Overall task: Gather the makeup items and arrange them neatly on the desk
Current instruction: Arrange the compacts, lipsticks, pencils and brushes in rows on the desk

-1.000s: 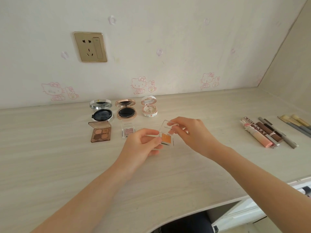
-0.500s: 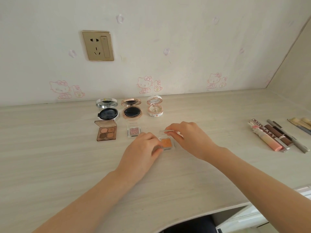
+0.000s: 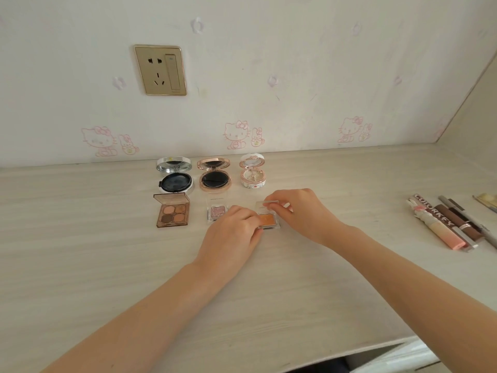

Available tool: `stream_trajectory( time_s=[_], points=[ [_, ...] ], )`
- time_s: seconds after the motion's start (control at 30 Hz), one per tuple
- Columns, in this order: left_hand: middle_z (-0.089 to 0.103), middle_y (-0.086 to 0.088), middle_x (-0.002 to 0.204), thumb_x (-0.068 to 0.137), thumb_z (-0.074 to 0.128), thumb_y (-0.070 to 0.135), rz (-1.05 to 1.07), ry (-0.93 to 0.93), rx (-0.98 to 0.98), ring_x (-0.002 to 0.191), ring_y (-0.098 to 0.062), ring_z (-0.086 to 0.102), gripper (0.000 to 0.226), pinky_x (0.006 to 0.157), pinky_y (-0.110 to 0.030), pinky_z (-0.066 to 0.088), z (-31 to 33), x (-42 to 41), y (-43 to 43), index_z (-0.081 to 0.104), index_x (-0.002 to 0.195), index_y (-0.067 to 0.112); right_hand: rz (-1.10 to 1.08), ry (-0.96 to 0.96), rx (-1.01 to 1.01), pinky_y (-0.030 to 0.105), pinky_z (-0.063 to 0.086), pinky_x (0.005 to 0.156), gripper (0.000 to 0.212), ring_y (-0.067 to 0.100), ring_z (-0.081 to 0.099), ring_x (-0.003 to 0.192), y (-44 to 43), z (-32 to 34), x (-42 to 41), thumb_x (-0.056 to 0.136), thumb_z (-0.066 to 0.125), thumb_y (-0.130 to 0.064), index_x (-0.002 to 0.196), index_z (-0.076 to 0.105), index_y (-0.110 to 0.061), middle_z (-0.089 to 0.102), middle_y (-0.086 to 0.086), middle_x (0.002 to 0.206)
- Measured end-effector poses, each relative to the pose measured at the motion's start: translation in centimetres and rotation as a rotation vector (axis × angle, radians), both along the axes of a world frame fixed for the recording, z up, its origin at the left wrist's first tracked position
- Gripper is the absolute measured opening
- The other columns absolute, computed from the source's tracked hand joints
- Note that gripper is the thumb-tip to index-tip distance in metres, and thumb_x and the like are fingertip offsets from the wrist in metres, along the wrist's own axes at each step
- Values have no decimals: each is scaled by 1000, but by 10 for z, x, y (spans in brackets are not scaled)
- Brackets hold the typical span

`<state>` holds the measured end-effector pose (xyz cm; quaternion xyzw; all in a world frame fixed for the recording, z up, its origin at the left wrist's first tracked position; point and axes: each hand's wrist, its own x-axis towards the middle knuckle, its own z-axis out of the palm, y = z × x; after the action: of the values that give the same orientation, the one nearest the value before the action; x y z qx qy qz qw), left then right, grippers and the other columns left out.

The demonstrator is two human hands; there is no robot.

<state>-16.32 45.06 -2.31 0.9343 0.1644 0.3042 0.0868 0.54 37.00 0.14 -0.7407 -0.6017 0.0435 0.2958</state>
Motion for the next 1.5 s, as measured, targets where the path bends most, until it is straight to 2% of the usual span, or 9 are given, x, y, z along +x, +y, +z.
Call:
stream_trajectory(
  time_s=[0.2,0.27,0.37,0.43,0.67,0.8,0.87,1.23,1.5],
  points=[
    [69,6,82,75,77,14,37,-1,109,84,-20,64,7,62,-28,51,1,6,11,74,81,15,-9,9,-13,19,45,78,20,7,59,81,14,3,2,94,56,-17,106,71,-19,73,-2,95],
    [69,6,82,81,67,18,38,-5,133,84,-20,63,6,62,-29,53,0,8,14,73,81,15,-15,7,-17,20,45,80,20,11,63,86,19,4,2,94,57,-17,107,71,-18,73,0,97],
    [68,7,82,86,44,26,40,11,154,86,-19,61,30,65,-34,54,-2,10,19,72,81,16,-27,9,-29,21,45,81,20,16,64,91,23,5,3,93,57,-18,108,70,-17,72,2,98],
    [67,7,82,86,42,27,42,21,166,87,-19,61,32,66,-34,54,-4,10,20,72,81,16,-35,18,-36,19,43,79,21,15,63,92,26,5,5,93,57,-19,109,70,-18,72,1,98],
    [68,8,83,86,43,27,54,-7,178,87,-19,61,31,66,-31,52,-4,11,21,72,81,16,-25,19,-41,26,48,85,21,16,64,92,25,4,5,93,57,-18,108,70,-19,72,1,98],
    [69,6,84,82,68,17,62,0,184,87,-20,61,5,66,-33,53,-5,11,21,72,82,14,-38,25,-56,25,48,87,23,13,62,96,25,5,5,94,57,-20,114,68,-19,71,1,102],
    [69,6,84,78,73,16,71,17,173,87,-20,61,4,65,-34,53,-4,11,21,72,82,14,-47,37,-59,27,48,90,25,12,62,101,25,4,5,94,56,-21,116,66,-18,70,0,106],
    [70,7,82,68,79,12,47,3,175,84,-20,64,15,57,-30,50,6,10,7,72,81,15,-141,1,-112,36,48,94,29,15,58,114,-15,13,11,96,49,-25,123,59,-19,66,-7,117],
    [70,10,85,79,65,14,-75,-41,102,91,-17,63,10,66,-27,52,7,33,-32,73,86,17,-295,-118,-192,34,44,98,32,14,52,121,-86,14,20,98,45,-29,128,55,-22,58,-10,129]
  ],
)
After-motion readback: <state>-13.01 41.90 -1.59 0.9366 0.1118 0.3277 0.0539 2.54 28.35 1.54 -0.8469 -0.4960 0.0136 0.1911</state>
